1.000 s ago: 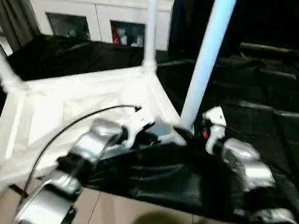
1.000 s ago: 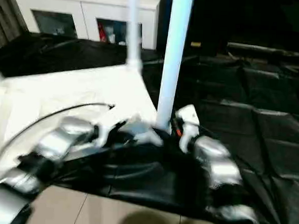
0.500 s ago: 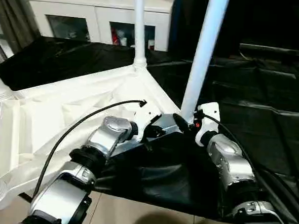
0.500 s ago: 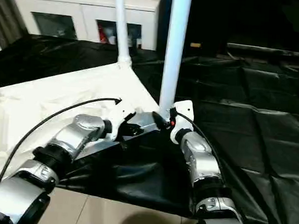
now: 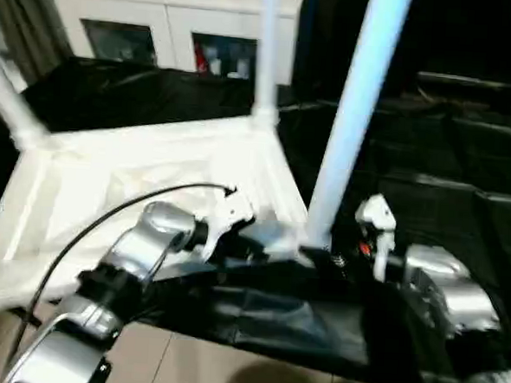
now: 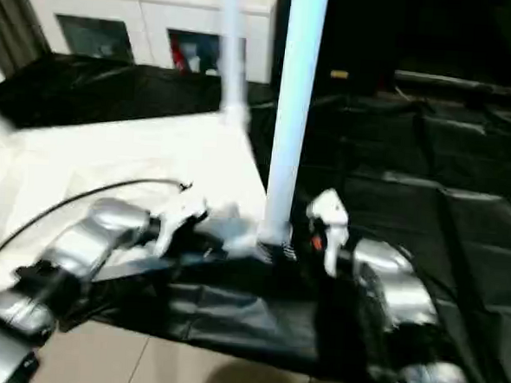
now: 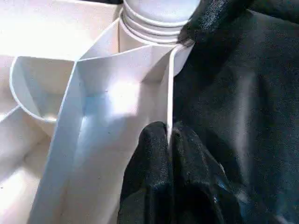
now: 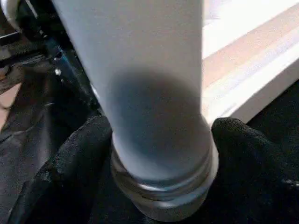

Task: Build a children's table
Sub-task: Rotate leg to tighten

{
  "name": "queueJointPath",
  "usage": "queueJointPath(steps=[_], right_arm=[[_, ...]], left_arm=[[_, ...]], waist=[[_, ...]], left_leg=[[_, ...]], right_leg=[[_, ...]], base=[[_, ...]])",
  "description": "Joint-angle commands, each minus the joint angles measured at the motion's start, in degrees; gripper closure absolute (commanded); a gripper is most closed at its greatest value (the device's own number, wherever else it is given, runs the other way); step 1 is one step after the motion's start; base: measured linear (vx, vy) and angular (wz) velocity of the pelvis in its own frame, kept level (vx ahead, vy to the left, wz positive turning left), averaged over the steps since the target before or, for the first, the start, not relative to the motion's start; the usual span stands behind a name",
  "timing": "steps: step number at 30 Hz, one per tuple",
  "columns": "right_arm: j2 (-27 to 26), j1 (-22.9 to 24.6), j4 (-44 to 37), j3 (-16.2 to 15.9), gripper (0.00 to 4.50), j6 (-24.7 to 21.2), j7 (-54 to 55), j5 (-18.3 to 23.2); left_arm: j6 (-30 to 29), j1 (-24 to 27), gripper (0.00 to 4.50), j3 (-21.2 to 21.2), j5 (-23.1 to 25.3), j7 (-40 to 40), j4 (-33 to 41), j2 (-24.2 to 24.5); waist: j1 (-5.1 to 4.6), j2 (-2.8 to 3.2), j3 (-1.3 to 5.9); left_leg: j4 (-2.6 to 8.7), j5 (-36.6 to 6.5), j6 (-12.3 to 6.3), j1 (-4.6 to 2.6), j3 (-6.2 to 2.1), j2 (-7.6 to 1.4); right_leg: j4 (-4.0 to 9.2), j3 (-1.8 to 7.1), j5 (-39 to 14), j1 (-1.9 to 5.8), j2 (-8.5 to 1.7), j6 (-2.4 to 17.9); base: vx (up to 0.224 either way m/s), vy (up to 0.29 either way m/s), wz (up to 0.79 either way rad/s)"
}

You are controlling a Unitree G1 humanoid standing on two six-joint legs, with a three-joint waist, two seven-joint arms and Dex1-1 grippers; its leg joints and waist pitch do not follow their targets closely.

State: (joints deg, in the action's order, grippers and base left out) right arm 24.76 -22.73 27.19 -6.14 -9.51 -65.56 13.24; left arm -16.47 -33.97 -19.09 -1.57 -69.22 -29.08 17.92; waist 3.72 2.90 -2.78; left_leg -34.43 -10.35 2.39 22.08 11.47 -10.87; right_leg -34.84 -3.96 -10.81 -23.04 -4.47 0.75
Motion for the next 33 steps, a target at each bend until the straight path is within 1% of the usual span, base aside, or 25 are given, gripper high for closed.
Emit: queueJointPath(steps=[1,2,4,5,6,9,14,15,16,17,18,19,20,21,22,23,24,25,26,27,28,30,31,32,33], right_arm=[[0.9,0.6,-1.2,-1.6,0.7,-1.8,-2.3,0.4],[1.1,0.6,-1.3,-1.7,0.85,-1.9,-2.5,0.4],[1.0,0.4,-1.3,-1.7,0.95,-2.1,-2.7,0.4],[0.7,0.3,-1.3,-1.5,0.95,-2.1,-2.5,0.4],[0.2,0.2,-1.5,-1.3,1.12,-2.6,-2.5,0.7],[-0.4,0.3,-2.0,-1.3,1.29,-3.2,-2.5,1.2],[-0.9,1.6,-3.2,-2.3,1.42,-4.0,-2.4,1.4],[-1.8,1.9,-2.6,-2.3,1.57,-3.3,-0.6,0.7],[-2.9,2.0,-1.4,-2.1,1.57,-2.4,2.1,-0.4],[-3.0,2.0,-1.3,-2.1,1.66,-2.3,2.4,-0.6],[-4.0,1.7,0.1,-1.8,1.71,-2.0,5.4,-1.7],[-5.0,1.1,2.0,-1.4,1.73,-0.8,9.1,-3.3],[-6.2,0.4,4.2,-1.0,1.75,0.1,13.5,-4.9],[-7.3,-0.4,6.2,-0.4,1.77,0.9,17.6,-6.1],[-9.3,-1.3,8.2,0.7,1.81,1.1,22.8,-6.6],[-10.3,-1.8,9.2,1.3,1.81,1.0,25.3,-6.6],[-12.6,-2.8,11.2,2.5,1.81,0.8,30.6,-6.7],[-14.4,-3.6,12.5,3.0,1.82,1.0,34.1,-6.9],[-15.9,-4.3,13.6,3.2,1.83,1.2,37.1,-7.2],[-16.6,-4.7,14.1,3.3,1.83,1.2,38.6,-7.5],[-19.4,-6.0,15.6,3.0,1.83,1.6,41.5,-7.9],[-19.9,-6.2,15.7,2.7,1.83,1.8,41.6,-8.1],[-20.7,-6.6,16.2,2.5,1.83,2.3,42.2,-8.6],[-21.8,-7.1,16.6,2.7,1.83,2.8,41.6,-8.0],[-22.1,-7.2,16.7,2.9,1.27,2.9,41.3,-7.7]], left_arm=[[-1.6,0.3,4.5,-1.0,-2.1,-2.2,3.8,0.0],[-2.0,0.5,4.5,-1.0,-2.3,-2.3,4.4,0.1],[-2.4,0.8,4.5,-1.3,-2.5,-2.3,5.3,0.3],[-2.7,0.9,4.5,-1.3,-2.4,-2.4,5.7,0.4],[-2.8,1.0,4.5,-1.3,-2.3,-2.4,5.9,0.3],[-2.9,1.2,4.5,-1.3,-2.0,-2.4,6.2,0.2],[-3.0,1.4,4.5,-1.2,-1.7,-0.9,6.8,-0.1],[-2.6,1.0,4.5,-0.8,-1.2,1.1,5.8,-0.7],[-2.1,0.4,4.5,-0.3,-0.5,3.9,4.5,-1.7],[-2.1,0.3,4.5,-0.2,-0.5,4.2,4.3,-1.8],[-2.3,-0.3,4.5,0.3,-0.1,6.4,3.2,-2.6],[-2.3,-0.8,4.5,0.9,0.3,8.6,2.2,-3.5],[-2.2,-1.5,4.5,1.6,0.7,11.1,0.9,-4.6],[-2.2,-2.1,4.5,2.2,0.9,13.3,-0.3,-5.6],[-2.0,-3.2,4.5,3.0,1.3,16.6,-2.1,-7.1],[-1.8,-3.7,4.5,3.4,1.4,18.2,-3.1,-7.9],[-1.4,-5.0,4.5,4.3,1.5,21.6,-5.3,-9.6],[-0.9,-5.9,4.5,4.9,1.4,23.9,-6.9,-11.1],[-0.4,-6.7,4.5,5.3,1.3,25.6,-8.4,-12.3],[-0.2,-7.0,4.5,5.4,1.2,26.2,-8.9,-12.8],[1.2,-8.0,4.5,5.4,1.6,27.7,-11.1,-14.4],[1.4,-8.2,4.5,5.5,1.6,27.9,-11.5,-14.6],[1.8,-8.4,4.5,5.3,1.7,27.7,-11.9,-14.9],[2.1,-8.5,4.5,4.9,2.0,26.8,-11.9,-15.0],[2.1,-8.5,4.5,4.7,2.1,26.5,-11.9,-14.9]], waist=[[-0.02,-0.79,3.41],[-0.09,-0.79,3.38],[-0.18,-0.79,3.52],[-0.22,-0.89,3.55],[-0.21,-0.9,3.59],[-0.22,-0.95,3.65],[-0.32,-1.02,3.53],[-0.39,-1.01,3.56],[-0.41,-1.1,3.47],[-0.47,-1.16,3.38],[-0.49,-1.17,3.37],[-0.56,-1.14,3.28],[-0.73,-1.18,3.21],[-1.01,-1.17,3.12],[-1.29,-1.31,3.16],[-1.59,-1.3,2.99],[-1.81,-1.15,3.03],[-2.14,-1.15,3.02],[-2.12,-1.27,3.13],[-2.04,-1.24,3.14],[-2.12,-1.23,3.14],[-2.03,-1.26,3.28],[-1.97,-1.24,3.33],[-1.9,-1.25,3.42],[-1.89,-1.24,3.46]], left_leg=[[4.21,-12.9,-4.04,-1.19,-1.37,-2.88],[4.24,-13.0,-3.91,-1.13,-1.38,-2.84],[4.15,-12.6,-3.79,-1.1,-1.36,-2.76],[4.05,-11.8,-4.01,-1.01,-1.31,-2.64],[3.99,-11.4,-4.15,-1.01,-1.29,-2.61],[3.85,-9.9,-4.75,-0.84,-1.29,-2.55],[3.92,-11.0,-4.5,-0.92,-1.3,-2.55],[3.91,-11.1,-4.42,-0.95,-1.32,-2.6],[3.94,-11.5,-4.09,-1.0,-1.34,-2.53],[3.95,-11.8,-3.74,-1.06,-1.3,-2.43],[4.02,-12.1,-3.57,-1.06,-1.37,-2.47],[4.06,-12.8,-3.09,-1.16,-1.37,-2.42],[4.08,-13.1,-2.67,-1.17,-1.33,-2.37],[4.25,-14.6,-1.7,-1.37,-1.57,-2.27],[4.23,-15.0,-1.27,-1.34,-1.59,-2.15],[4.25,-16.1,-1.17,-1.48,-1.59,-2.1],[4.15,-16.4,-1.01,-1.52,-1.53,-2.01],[4.29,-16.9,-0.59,-1.56,-1.73,-1.98],[4.31,-16.8,-0.65,-1.48,-1.77,-1.94],[4.32,-16.7,-0.76,-1.52,-1.78,-2.01],[4.29,-16.4,-1.18,-1.34,-1.72,-1.92],[4.31,-15.5,-1.65,-1.23,-1.71,-1.92],[4.3,-15.2,-1.9,-1.25,-1.67,-1.95],[4.28,-14.2,-2.47,-1.07,-1.62,-2.04],[4.26,-13.9,-2.7,-1.0,-1.6,-2.04]], right_leg=[[4.75,2.56,-15.2,2.67,-4.0,13.1],[4.77,2.58,-15.1,2.6,-3.93,13.0],[4.61,2.63,-13.9,2.65,-3.96,13.2],[4.58,2.6,-12.9,2.69,-3.92,13.3],[4.53,2.61,-12.5,2.69,-3.92,13.4],[4.34,2.55,-10.7,2.85,-3.88,13.7],[4.56,2.5,-12.8,2.77,-3.87,13.2],[4.55,2.56,-13.1,2.63,-3.92,13.0],[4.75,2.55,-14.2,2.64,-3.99,12.8],[4.96,2.59,-15.5,2.53,-3.95,12.4],[4.99,2.59,-16.2,2.59,-4.0,12.2],[5.21,2.58,-17.9,2.43,-4.02,11.7],[5.37,2.58,-18.9,2.28,-4.04,11.4],[5.57,2.4,-21.5,2.31,-3.96,10.6],[5.68,2.39,-22.6,2.35,-4.02,10.2],[6.06,2.4,-24.3,2.09,-4.05,9.7],[6.06,2.45,-24.6,1.92,-3.97,9.6],[6.11,2.34,-25.4,1.9,-3.94,9.3],[6.21,2.31,-25.5,2.06,-3.97,8.8],[6.23,2.41,-25.2,1.99,-4.09,8.8],[6.24,2.42,-24.5,2.01,-4.02,8.8],[6.08,2.48,-22.9,2.16,-4.01,9.0],[5.98,2.49,-22.1,2.16,-4.0,9.2],[5.68,2.55,-19.5,2.31,-4.05,10.0],[5.59,2.57,-18.8,2.37,-4.09,10.3]], base=[[0.0,0.0,0.0],[0.0,0.0,0.0],[0.0,0.0,0.0],[0.0,0.0,0.0],[0.0,0.0,0.0],[0.0,0.0,0.0],[0.0,0.0,0.0],[0.0,0.0,0.0],[0.0,0.0,0.0],[0.0,0.0,0.0],[0.0,0.0,0.0],[0.0,0.0,0.0],[0.0,0.0,0.0],[0.0,0.0,0.0],[0.0,0.0,0.0],[0.0,0.0,0.0],[0.0,0.0,0.0],[0.0,0.0,0.0],[0.0,0.0,0.0],[0.0,0.0,0.0],[0.0,0.0,0.0],[0.0,0.0,0.0],[0.0,0.0,0.0],[0.0,0.0,0.0],[0.0,0.0,0.0]])
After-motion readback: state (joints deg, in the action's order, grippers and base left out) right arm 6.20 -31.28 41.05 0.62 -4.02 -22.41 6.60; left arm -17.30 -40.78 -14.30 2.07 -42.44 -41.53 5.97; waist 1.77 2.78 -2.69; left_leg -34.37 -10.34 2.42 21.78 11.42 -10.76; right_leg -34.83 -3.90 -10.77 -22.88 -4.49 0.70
